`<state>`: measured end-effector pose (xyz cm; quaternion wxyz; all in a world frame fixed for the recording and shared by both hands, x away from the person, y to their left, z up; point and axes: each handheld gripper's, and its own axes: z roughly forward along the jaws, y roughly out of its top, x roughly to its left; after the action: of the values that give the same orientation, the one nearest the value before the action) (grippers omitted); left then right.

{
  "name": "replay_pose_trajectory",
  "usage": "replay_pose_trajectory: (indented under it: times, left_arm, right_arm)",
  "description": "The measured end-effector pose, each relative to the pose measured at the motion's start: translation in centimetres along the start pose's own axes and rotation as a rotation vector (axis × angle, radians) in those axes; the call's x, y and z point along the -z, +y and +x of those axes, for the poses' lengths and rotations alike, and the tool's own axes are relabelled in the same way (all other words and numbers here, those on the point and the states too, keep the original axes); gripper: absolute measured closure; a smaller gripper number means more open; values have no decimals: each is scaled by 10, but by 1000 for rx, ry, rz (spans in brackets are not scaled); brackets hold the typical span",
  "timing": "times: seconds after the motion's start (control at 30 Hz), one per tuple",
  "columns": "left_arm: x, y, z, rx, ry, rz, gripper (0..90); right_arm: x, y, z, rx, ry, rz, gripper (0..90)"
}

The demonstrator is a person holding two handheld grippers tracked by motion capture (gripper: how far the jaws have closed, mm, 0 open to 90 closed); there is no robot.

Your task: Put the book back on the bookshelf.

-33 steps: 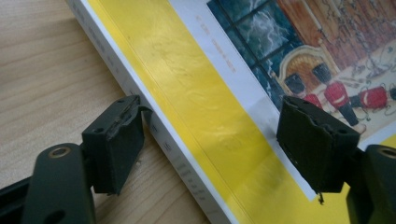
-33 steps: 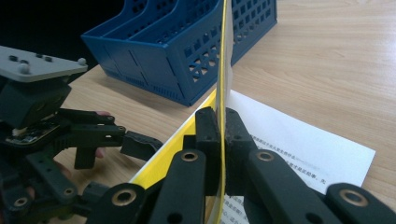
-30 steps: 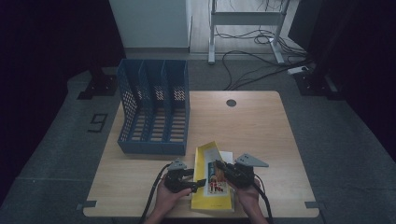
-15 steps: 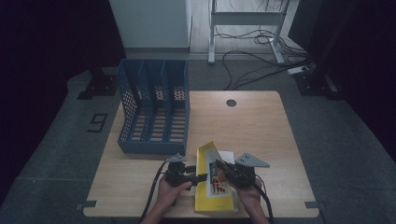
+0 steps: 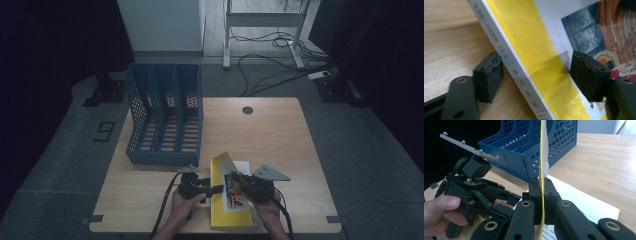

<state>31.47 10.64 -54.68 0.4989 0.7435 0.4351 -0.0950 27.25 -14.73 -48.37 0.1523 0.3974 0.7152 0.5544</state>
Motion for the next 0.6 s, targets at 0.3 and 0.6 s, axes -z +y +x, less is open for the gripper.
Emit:
replay_pose_trajectory:
  times: [0.3, 0.6]
  left_arm:
    - [4, -1, 0, 18, 14, -29, 436]
    - [6, -3, 0, 25, 32, -54, 560]
  right_arm:
    - [3, 0, -13, -22, 18, 14, 871]
    - [-3, -5, -15, -2, -21, 71, 868]
